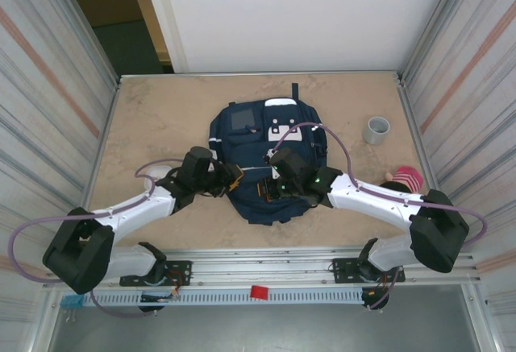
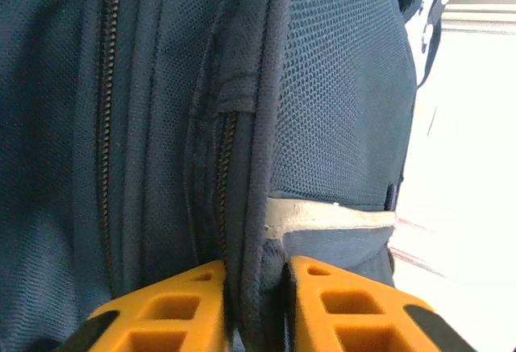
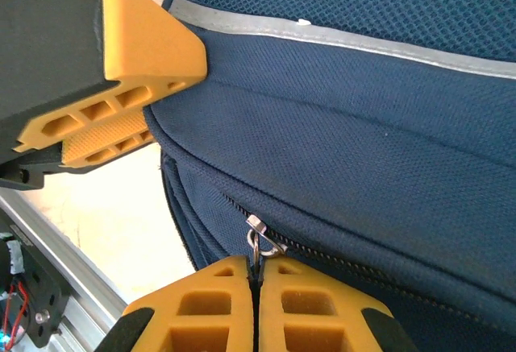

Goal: Pack the student bag

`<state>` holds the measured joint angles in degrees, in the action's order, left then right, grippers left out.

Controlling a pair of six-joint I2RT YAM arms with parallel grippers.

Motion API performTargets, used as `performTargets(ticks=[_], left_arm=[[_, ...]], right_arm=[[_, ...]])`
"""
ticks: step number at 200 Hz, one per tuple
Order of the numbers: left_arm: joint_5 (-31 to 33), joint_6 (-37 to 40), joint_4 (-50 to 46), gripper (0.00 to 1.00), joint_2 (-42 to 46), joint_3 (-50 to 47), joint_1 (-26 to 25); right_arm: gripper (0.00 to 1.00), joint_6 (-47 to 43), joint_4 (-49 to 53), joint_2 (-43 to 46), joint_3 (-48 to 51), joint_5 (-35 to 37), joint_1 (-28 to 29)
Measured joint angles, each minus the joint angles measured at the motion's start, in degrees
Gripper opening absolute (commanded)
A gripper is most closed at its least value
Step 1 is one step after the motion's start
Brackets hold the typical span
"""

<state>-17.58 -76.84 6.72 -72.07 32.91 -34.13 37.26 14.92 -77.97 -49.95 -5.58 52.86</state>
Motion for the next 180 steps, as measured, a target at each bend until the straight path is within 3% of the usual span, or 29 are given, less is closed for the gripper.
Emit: performTargets(ticks=[47, 100, 115, 129, 141, 161, 180], left_arm=[[-3.5, 1.6, -0.9, 0.07, 1.4, 0.0, 3.5], [-5.4, 6.4, -6.9, 0.09, 8.2, -0.1, 9.7], [-6.3, 7.2, -8.1, 0.16, 8.6, -0.2, 10.1], [-6.4, 8.2, -8.9, 0.38, 8.6, -0.2, 10.3], [-5.8, 8.1, -9.5, 0.46, 8.7, -0.2, 10.5], [-3.6, 8.0, -11.2, 0.56, 9.7, 0.3, 8.8], [-0.8, 8.0, -13.2, 0.61, 11.3, 2.4, 3.4]], right_arm=[[0.00, -1.4, 2.5, 3.6, 0.7, -0.5, -3.5], [0.00, -4.8, 7.9, 16.4, 7.9, -5.3, -17.6], [0.00, -5.4, 7.9, 17.2, 8.6, -7.1, -19.3], [0.00, -6.1, 8.1, 17.2, 8.6, -8.2, -19.5], [0.00, -6.3, 8.3, 17.2, 8.6, -8.5, -19.7], [0.00, -6.4, 8.2, 17.2, 8.6, -9.3, -19.8], [0.00, -6.5, 8.3, 17.1, 8.6, -9.4, -19.7]])
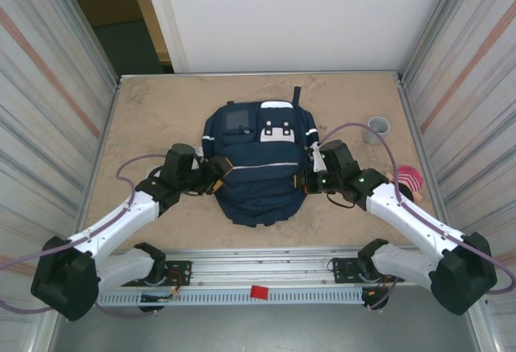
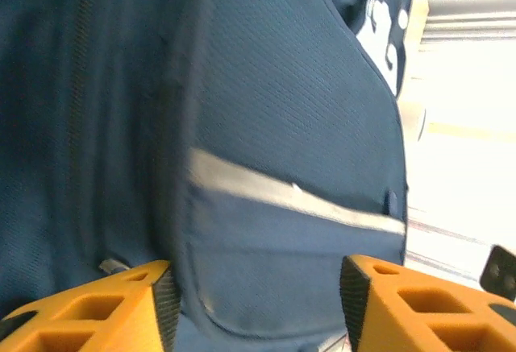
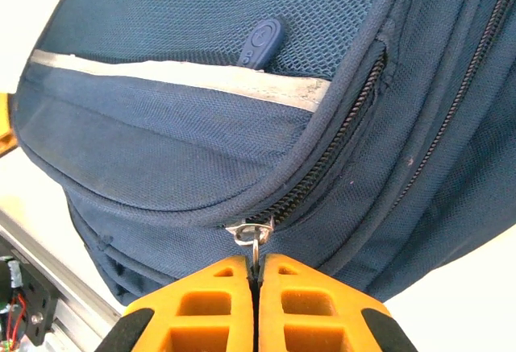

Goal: Pack the student bag

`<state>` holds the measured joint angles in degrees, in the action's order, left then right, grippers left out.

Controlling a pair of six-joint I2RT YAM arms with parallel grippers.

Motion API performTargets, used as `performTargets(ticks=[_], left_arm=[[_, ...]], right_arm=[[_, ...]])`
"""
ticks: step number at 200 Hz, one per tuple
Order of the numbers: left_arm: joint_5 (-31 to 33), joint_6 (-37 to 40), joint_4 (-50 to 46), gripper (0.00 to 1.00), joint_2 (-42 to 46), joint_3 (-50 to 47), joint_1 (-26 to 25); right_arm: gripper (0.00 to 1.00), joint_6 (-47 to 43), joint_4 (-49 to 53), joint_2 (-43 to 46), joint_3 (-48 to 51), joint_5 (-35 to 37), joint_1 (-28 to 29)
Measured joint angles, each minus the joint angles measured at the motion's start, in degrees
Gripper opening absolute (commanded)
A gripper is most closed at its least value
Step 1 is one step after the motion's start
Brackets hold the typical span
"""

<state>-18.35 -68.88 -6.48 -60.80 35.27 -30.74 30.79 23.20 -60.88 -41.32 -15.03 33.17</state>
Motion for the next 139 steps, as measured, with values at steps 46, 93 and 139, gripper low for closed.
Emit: performTargets(ticks=[46, 93, 139], left_arm=[[4.6, -2.3, 0.8, 0.63, -4.5, 4.9, -10.8], [3.8, -6.8, 7.7, 0.47, -15.3, 6.8, -16.5], [2.7, -8.3, 9.8, 0.10, -14.3, 5.4, -13.9]], right_arm=[[0.00, 0.0, 0.2, -0.7, 0.0, 0.2, 0.2], [0.00, 0.0, 0.0, -0.7, 0.0, 0.2, 0.7], [0.00, -0.3, 0.1, -0.6, 0.0, 0.4, 0.6]])
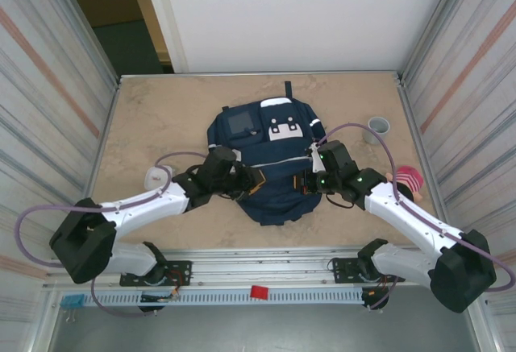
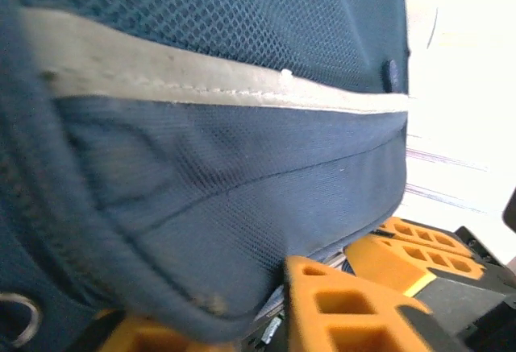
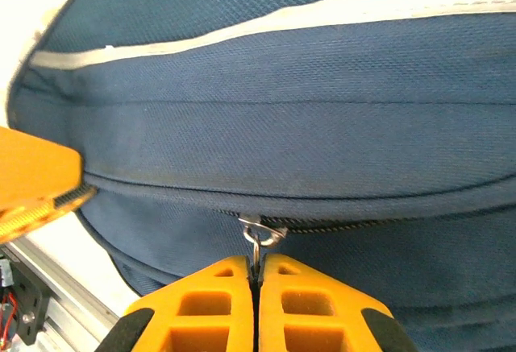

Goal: Pack the student bag

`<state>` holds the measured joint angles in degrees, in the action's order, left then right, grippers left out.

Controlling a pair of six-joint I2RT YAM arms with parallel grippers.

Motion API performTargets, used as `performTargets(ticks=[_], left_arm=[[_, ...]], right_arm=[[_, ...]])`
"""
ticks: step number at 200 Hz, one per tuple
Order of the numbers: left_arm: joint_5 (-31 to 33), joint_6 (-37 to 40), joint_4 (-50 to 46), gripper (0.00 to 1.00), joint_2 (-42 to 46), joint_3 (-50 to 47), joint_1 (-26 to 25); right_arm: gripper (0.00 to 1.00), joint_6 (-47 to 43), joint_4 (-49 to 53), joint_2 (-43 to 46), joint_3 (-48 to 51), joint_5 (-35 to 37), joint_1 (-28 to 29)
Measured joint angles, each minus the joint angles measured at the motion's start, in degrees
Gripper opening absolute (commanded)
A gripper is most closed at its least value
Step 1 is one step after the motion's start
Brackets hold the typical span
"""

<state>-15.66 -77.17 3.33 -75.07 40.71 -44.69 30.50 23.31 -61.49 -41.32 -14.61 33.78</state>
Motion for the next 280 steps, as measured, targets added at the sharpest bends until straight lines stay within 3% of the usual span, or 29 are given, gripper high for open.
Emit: performTargets(ticks=[28, 65, 111, 123, 140, 165, 192, 230, 280], left_arm=[[-1.7, 0.9, 0.0, 0.03, 3.9, -2.1, 3.8], [-2.9, 4.1, -4.5, 0.02, 10.2, -3.5, 9.5], [-6.9, 8.3, -9.2, 0.03, 15.6, -5.6, 13.6], [-7.5, 9.1, -10.3, 0.10, 16.7, -6.2, 14.4], [-7.6, 10.8, -11.8, 0.37, 17.9, -6.4, 15.2], [-4.2, 15.7, -16.6, 0.58, 19.6, -5.4, 17.0], [1.0, 24.8, -22.6, 0.66, 19.6, 0.7, 14.2], [5.7, 43.1, -23.7, 0.66, 17.7, 9.7, 7.3], [3.4, 74.6, -21.1, 0.67, 3.7, 17.1, -4.2]], right_arm=[[0.00, -1.0, -0.2, 1.2, 0.1, -1.1, -1.4], [0.00, -3.0, 0.8, 2.3, 0.4, -2.4, -7.0], [0.00, -6.5, 0.0, 0.0, 0.4, -8.9, -11.3], [0.00, -7.1, -0.5, -0.8, 0.4, -10.8, -11.4], [0.00, -7.3, -1.5, -1.2, 0.4, -12.7, -11.4], [0.00, -7.3, -1.6, -1.2, 0.4, -11.0, -11.7], [0.00, -7.3, -1.6, -1.0, 0.5, -10.7, -11.6], [0.00, -7.3, -1.6, -1.0, 0.5, -10.7, -11.6], [0.00, -7.3, -1.7, -1.0, 0.6, -10.7, -11.3]])
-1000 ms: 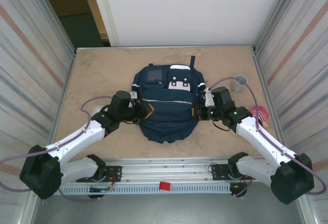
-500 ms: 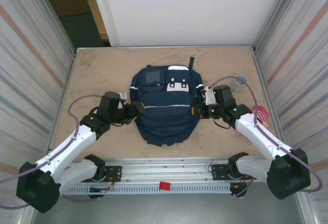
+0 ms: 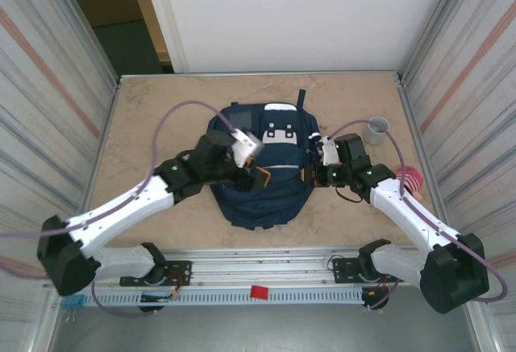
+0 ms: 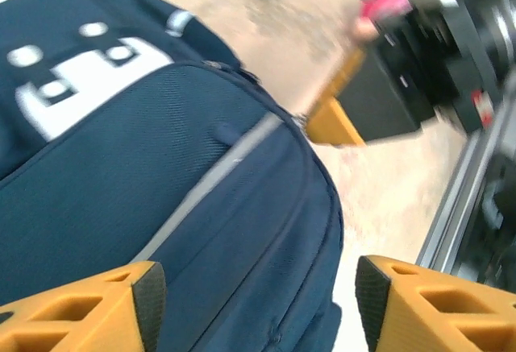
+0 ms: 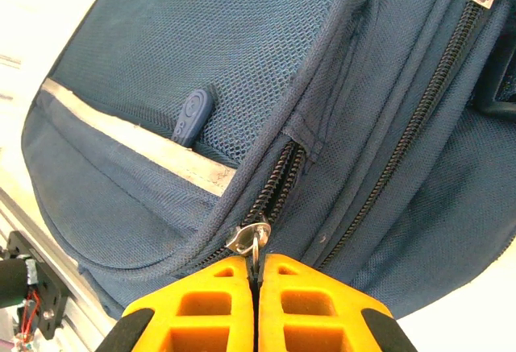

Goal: Pack the student bag

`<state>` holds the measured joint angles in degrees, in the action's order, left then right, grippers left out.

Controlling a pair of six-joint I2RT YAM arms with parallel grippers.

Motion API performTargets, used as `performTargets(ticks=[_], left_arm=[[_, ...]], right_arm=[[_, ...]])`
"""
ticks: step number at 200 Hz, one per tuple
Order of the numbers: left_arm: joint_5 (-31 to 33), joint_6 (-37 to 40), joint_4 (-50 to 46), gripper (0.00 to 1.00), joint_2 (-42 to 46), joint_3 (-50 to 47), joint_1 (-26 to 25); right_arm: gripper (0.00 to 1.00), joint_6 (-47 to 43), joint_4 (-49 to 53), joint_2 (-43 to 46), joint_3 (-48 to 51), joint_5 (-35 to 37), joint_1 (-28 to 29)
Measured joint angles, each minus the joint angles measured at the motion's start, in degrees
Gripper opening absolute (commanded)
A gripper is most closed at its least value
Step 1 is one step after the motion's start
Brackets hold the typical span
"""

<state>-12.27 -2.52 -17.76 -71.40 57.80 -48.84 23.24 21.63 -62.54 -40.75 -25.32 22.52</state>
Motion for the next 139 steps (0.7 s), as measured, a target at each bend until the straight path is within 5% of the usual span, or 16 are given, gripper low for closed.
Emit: performTargets(ticks=[46, 101, 139], left_arm=[[0.2, 19.6, 1.6, 0.65, -14.3, 5.8, -2.9], [1.6, 28.3, 4.3, 0.48, -23.9, 9.6, -3.1], [1.4, 31.3, 4.4, 0.14, -24.8, 9.7, -3.7]], right_arm=[[0.00, 0.0, -0.2, 0.1, 0.3, 0.0, 0.0], [0.00, 0.0, -0.6, 0.2, 1.1, -0.1, 0.1], [0.00, 0.0, -0.6, 0.3, 2.0, 0.0, 0.0]])
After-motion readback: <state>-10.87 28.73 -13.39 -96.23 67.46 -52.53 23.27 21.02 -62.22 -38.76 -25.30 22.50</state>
